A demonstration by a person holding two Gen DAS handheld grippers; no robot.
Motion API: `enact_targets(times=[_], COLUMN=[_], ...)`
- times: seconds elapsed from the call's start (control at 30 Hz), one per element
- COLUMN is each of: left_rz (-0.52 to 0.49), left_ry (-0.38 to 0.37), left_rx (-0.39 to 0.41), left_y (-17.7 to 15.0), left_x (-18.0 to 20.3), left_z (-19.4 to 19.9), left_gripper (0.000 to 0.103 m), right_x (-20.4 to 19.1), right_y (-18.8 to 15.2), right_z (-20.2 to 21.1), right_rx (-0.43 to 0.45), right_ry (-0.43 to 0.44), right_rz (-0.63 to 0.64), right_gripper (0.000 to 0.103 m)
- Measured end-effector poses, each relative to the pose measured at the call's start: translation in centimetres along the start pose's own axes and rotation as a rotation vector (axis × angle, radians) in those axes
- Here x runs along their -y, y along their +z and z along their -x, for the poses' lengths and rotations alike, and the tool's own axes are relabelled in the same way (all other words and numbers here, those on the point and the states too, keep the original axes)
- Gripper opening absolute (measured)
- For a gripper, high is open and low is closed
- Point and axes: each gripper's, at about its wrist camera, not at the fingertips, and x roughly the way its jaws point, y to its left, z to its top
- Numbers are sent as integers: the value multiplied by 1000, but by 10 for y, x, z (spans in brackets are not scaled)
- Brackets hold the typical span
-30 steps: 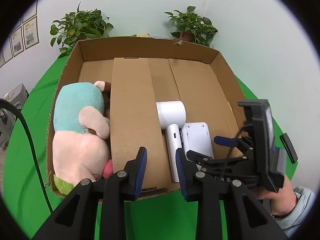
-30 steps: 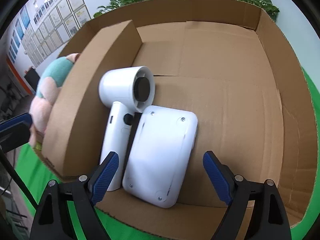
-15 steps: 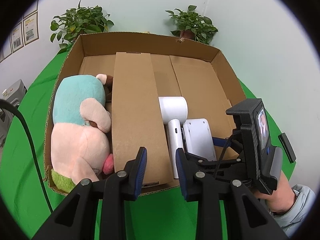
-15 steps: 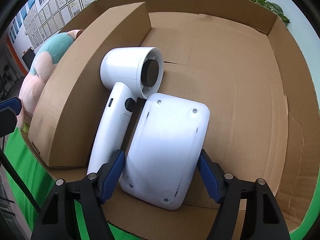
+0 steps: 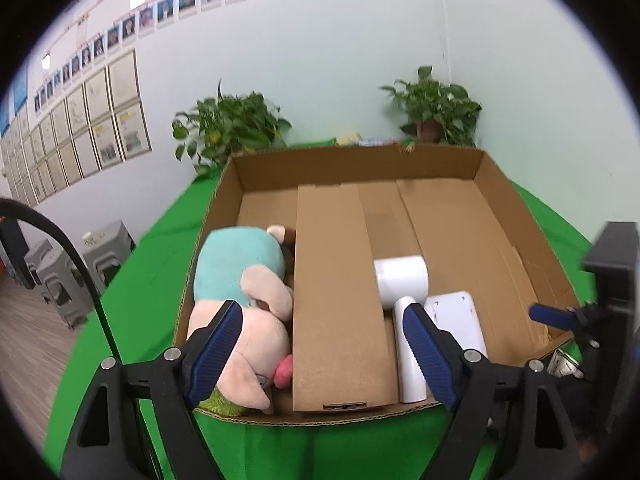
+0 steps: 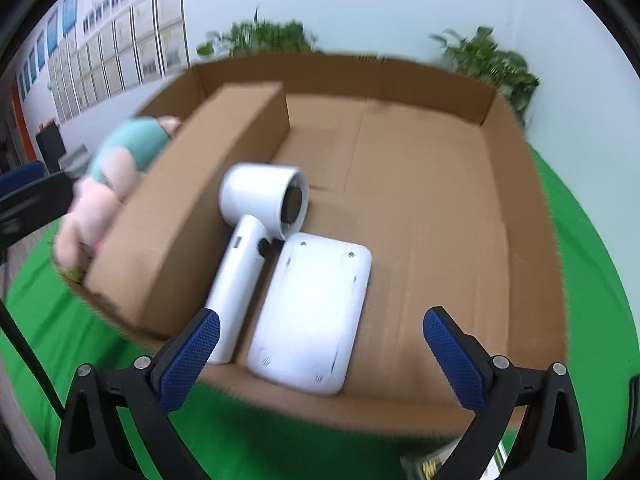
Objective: Organize objects
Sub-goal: 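Withdraw the right gripper and move it toward the green-and-white medicine box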
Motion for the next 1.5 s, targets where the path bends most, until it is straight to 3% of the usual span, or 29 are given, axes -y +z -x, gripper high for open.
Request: enact_targets(times=[0.13,0.3,0.43,0.67,1.03,1.1,1.17,1.23,1.3,1.33,1.4,1.43,1.47,1.5], left_rz=[-33,-50,-27,17,49,44,33,27,47,71,86,93,97,95], left_ry=[-13,-2,12,41,64,66,67,95,70,57,65,61,50,47], left_rx=[14,3,16,50,86,87,80,66,58,58,58,72,101,120], left_y=[-8,-16,-15,-10,-6,-6,-6,-7,-8,-8,-7,-8,-9,-9], left_x=[14,26,24,14,-1,-2,-2,-2,-5,-8,-10,-10,-10,-9], left_z=[6,6,11,19,25,25,23,19,17,17,17,19,22,24], left_gripper=[82,82,82,82,80,67,31,10,10,14,49,79,86,86], right_x=[-4,-3,8,7,6,5,3,5,11,14,20,22,23,25], right_y=[-15,-19,-19,-21,-16,-15,-16,-18,-19,-20,-22,-22,-23,-23], right_z=[33,65,74,99,123,125,128,132,134,135,136,136,135,133], right_rx=[69,119,150,178,237,236,249,279,310,319,333,328,320,303], right_ry=[29,-16,-21,-51,-16,-4,-20,-46,-69,-67,-64,-57,-53,-66], right_rz=[-6,-15,-54,-12,-14,-5,6,2,-14,-18,-19,-20,-22,-28], right_gripper=[103,102,103,102,103,103,103,103,103,102,97,76,48,38])
